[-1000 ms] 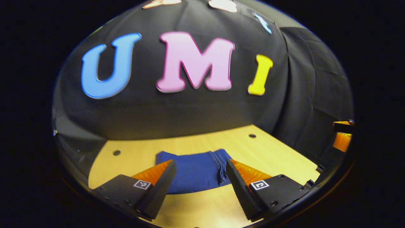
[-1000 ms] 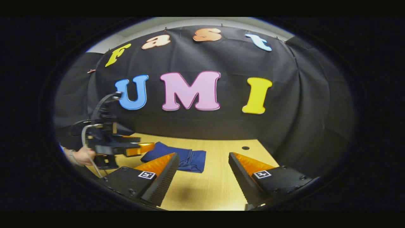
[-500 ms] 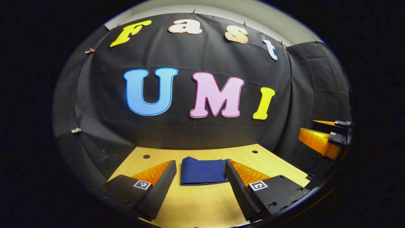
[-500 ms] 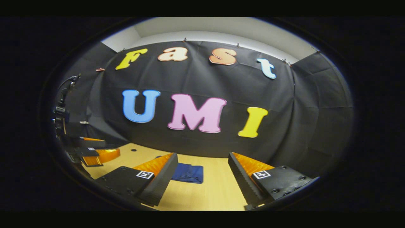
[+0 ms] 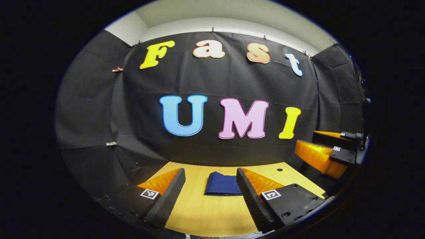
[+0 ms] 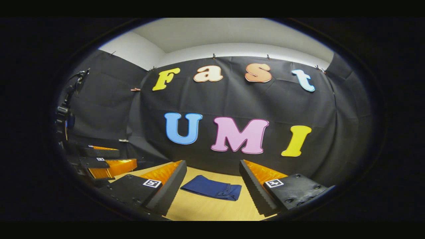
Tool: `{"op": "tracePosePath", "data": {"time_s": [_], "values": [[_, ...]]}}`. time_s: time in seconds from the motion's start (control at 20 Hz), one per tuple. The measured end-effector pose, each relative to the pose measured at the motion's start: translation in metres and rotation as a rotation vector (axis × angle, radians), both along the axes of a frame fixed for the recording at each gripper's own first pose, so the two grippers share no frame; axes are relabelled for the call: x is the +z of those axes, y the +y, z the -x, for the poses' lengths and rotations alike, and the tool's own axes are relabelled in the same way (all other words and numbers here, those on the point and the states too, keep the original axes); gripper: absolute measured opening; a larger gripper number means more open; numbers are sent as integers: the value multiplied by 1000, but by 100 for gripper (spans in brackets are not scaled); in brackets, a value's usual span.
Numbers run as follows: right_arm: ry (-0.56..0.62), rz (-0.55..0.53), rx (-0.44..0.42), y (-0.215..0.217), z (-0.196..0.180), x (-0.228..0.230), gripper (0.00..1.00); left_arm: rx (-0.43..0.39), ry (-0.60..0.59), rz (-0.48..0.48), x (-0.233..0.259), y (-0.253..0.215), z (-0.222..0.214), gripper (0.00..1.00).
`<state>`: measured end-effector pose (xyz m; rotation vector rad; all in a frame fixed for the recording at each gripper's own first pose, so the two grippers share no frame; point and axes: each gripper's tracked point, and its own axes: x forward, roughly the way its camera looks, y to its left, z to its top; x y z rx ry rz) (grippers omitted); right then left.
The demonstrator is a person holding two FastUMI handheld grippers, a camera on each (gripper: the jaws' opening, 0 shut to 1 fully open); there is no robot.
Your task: Grasp the waist and the cuffs of the jeans and fold them to make the two legs overlap; first hold the waist and fold one-third of the jeans toward the cuffs, then hold the cuffs and fold the remaining one-third in the same direction to finish folding.
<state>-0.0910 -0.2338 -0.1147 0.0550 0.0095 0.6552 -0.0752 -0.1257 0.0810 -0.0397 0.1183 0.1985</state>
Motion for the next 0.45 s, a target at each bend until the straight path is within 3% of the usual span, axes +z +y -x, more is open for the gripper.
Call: {"op": "tracePosePath", "data": {"time_s": [0.25,0.45], "values": [[15,25,114,-24,23,-17,96,121,15,-13,-2,-16,62,96],[14,6,132,-30,19,-12,95,180,23,-48,6,-16,85,96]]}}
